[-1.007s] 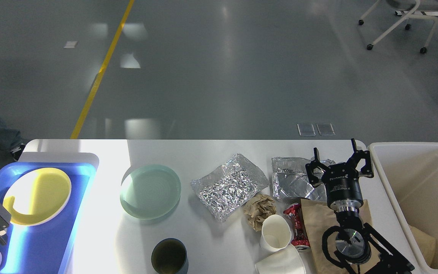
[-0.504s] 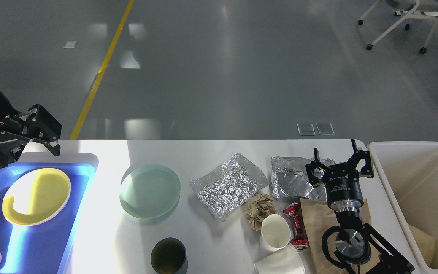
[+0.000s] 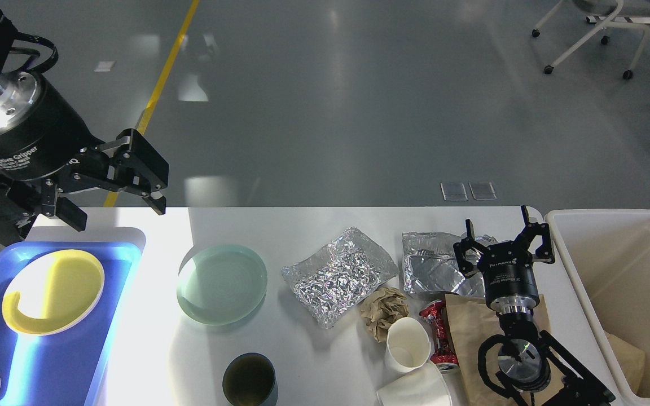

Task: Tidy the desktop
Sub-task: 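Move the left gripper over the dark cup near the robot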

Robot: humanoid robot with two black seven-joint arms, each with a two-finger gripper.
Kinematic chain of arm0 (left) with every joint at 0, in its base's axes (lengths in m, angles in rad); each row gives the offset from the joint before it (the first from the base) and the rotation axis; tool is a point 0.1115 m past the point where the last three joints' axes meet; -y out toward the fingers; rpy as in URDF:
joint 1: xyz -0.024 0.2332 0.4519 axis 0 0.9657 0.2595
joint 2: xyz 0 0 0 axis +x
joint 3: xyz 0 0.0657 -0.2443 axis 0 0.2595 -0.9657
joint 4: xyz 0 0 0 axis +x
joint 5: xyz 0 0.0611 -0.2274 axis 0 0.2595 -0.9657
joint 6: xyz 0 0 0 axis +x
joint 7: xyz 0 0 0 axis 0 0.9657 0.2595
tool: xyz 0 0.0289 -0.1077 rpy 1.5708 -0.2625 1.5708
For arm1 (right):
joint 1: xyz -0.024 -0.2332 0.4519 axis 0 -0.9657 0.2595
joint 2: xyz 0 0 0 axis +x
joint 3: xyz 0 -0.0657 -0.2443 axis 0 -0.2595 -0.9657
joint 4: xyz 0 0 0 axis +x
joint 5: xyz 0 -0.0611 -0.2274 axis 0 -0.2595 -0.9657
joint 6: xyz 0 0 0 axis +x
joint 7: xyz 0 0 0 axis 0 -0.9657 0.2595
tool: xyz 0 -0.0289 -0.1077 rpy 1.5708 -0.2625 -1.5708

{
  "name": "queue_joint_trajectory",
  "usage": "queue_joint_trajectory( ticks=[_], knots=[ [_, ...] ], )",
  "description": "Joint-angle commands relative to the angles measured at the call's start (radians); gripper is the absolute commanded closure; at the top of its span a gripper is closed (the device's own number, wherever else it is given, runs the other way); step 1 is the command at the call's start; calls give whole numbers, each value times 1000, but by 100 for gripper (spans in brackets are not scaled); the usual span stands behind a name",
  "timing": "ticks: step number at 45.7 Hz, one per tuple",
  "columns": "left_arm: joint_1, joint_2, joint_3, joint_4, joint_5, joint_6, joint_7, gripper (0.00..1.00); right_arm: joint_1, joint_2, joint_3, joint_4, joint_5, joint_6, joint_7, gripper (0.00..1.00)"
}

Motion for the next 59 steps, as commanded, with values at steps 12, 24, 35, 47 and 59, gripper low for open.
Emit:
queue_joint_trajectory(
  ticks=[12, 24, 35, 47, 59],
  knots=[
    [-90, -110, -85, -43, -92, -18, -8, 4, 0, 0, 0, 0, 0, -1, 0, 0],
    [-3, -118, -152, -37, -84, -18, -11, 4, -1, 0, 0, 0, 0, 1, 0, 0],
    [166, -113, -262, -36, -2, 48, 6, 4, 0, 0, 1, 0, 0, 1, 0, 0],
    [482, -122, -295, -34, 89, 345, 80, 6, 0, 0, 0, 0, 0, -1, 0, 0],
    [730, -125, -358, -6, 173, 540, 153, 6, 0, 0, 0, 0, 0, 1, 0, 0]
  ],
)
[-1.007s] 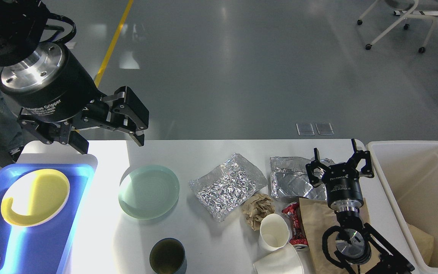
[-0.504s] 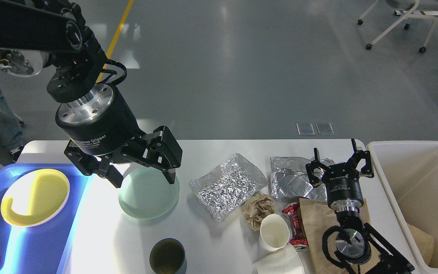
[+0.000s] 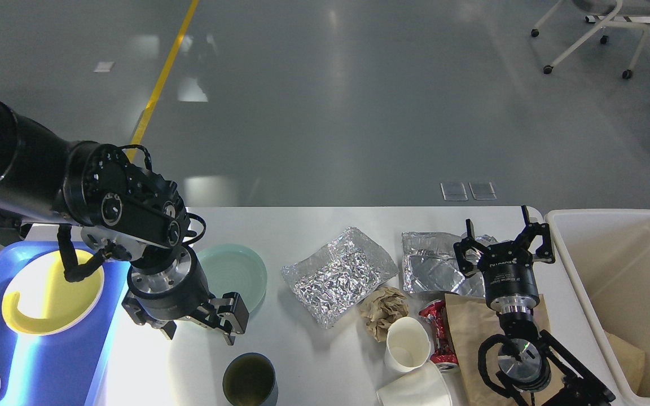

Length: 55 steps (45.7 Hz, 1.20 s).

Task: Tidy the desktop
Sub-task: 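Move the left gripper over the dark cup near the robot, then lower the left gripper and grasp the dark cup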

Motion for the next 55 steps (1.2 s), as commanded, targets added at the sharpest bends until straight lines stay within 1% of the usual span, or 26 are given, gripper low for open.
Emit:
queue_joint_trajectory(
  ticks=[1, 7, 16, 22, 37, 41, 55],
  knots=[
    [110, -7, -24, 17, 39, 74, 6, 6, 1, 0, 0, 0, -1, -1, 0, 0],
    [202, -44, -44, 56, 44, 148, 6, 6, 1, 0, 0, 0, -1, -1, 0, 0],
    [346, -113, -43, 143, 44, 226, 8, 6, 1, 0, 0, 0, -1, -1, 0, 0],
    [377, -125, -44, 159, 44, 266, 6, 7, -1, 0, 0, 0, -1, 1, 0, 0],
    [438, -142, -31, 208, 45, 277, 6, 11, 1, 0, 0, 0, -1, 1, 0, 0],
    [440, -142, -31, 208, 44, 277, 6, 17, 1, 0, 0, 0, -1, -1, 0, 0],
    [449, -142, -12, 215, 42, 274, 12, 54, -1, 0, 0, 0, -1, 1, 0, 0]
  ],
)
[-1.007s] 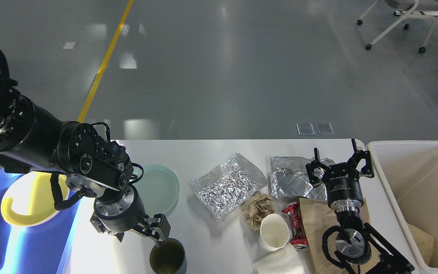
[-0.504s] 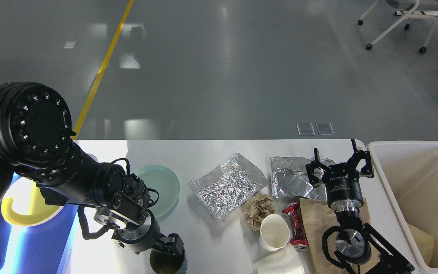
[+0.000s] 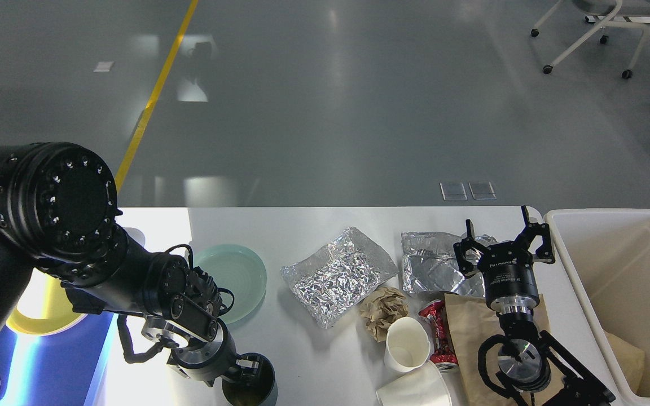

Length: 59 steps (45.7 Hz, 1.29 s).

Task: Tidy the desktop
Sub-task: 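Lower the left gripper and grasp the dark cup, then lift the dark cup and carry it over the blue tray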

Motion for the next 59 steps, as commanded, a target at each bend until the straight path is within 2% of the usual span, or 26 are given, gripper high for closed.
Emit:
queue_joint_trajectory(
  ticks=[1, 4, 13, 17, 21, 35, 43, 52, 59],
  knots=[
    [6, 1, 15, 1, -2, -1, 2, 57, 1, 0, 0, 0, 1, 1, 0, 0],
    [7, 1, 15, 1, -2, -4, 2, 65, 0, 0, 0, 0, -1, 1, 0, 0],
    [7, 3, 16, 1, -7, -4, 0, 80, 1, 0, 0, 0, -1, -1, 0, 0],
    [7, 7, 19, 1, -10, -7, 0, 95, 1, 0, 0, 0, -1, 1, 0, 0],
    [7, 9, 19, 1, -14, -9, -2, 98, 0, 0, 1, 0, -1, 1, 0, 0],
    [-30, 21, 18, -17, -20, -33, -3, 98, 1, 0, 0, 0, -1, 1, 0, 0],
    [-160, 55, 31, -74, -28, -150, -5, 99, 1, 0, 0, 0, -1, 1, 0, 0],
    [-378, 128, 56, -158, -33, -315, -3, 100, 1, 0, 1, -2, -1, 1, 0, 0],
    [-574, 136, 113, -184, -42, -467, -5, 100, 1, 0, 0, -2, -1, 1, 0, 0]
  ],
)
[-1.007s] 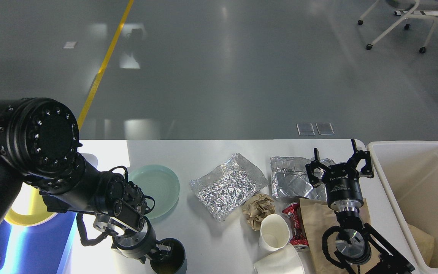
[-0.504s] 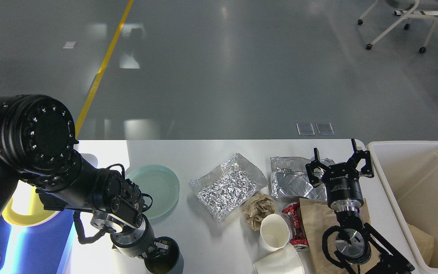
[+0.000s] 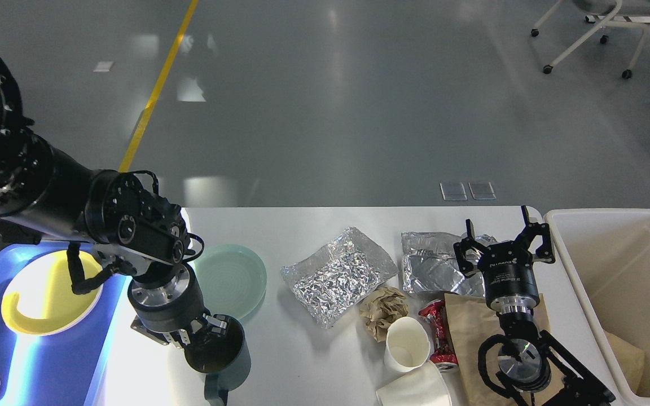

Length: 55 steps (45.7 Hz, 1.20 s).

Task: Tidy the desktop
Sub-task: 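Lift the dark cup and carry it over the blue tray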

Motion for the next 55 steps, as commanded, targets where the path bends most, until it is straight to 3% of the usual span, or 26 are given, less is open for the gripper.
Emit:
queue_joint_trajectory(
  ticks=[1, 6, 13, 23, 41, 49, 55],
  knots=[
    [-171, 10, 49, -19, -13, -136, 0, 100, 1, 0, 0, -1, 0, 0, 0, 0],
    [-309, 10, 79, -45, -42, -238, -1, 100, 1, 0, 0, -1, 2, 0, 0, 0],
    [-468, 7, 122, -114, -83, -262, -9, 100, 1, 0, 1, -1, 0, 0, 0, 0],
    [-495, 11, 159, -128, -112, -262, -15, 100, 1, 0, 0, -1, 0, 0, 0, 0],
    [-387, 355, 242, -63, 90, -267, -1, 100, -1, 0, 0, 0, 0, 0, 0, 0],
    [-254, 552, 244, 47, 246, -265, -1, 100, -1, 0, 1, 0, 0, 0, 0, 0],
    [-85, 657, 225, 139, 361, -250, -20, 100, -1, 0, 1, 0, 0, 0, 0, 0]
  ],
)
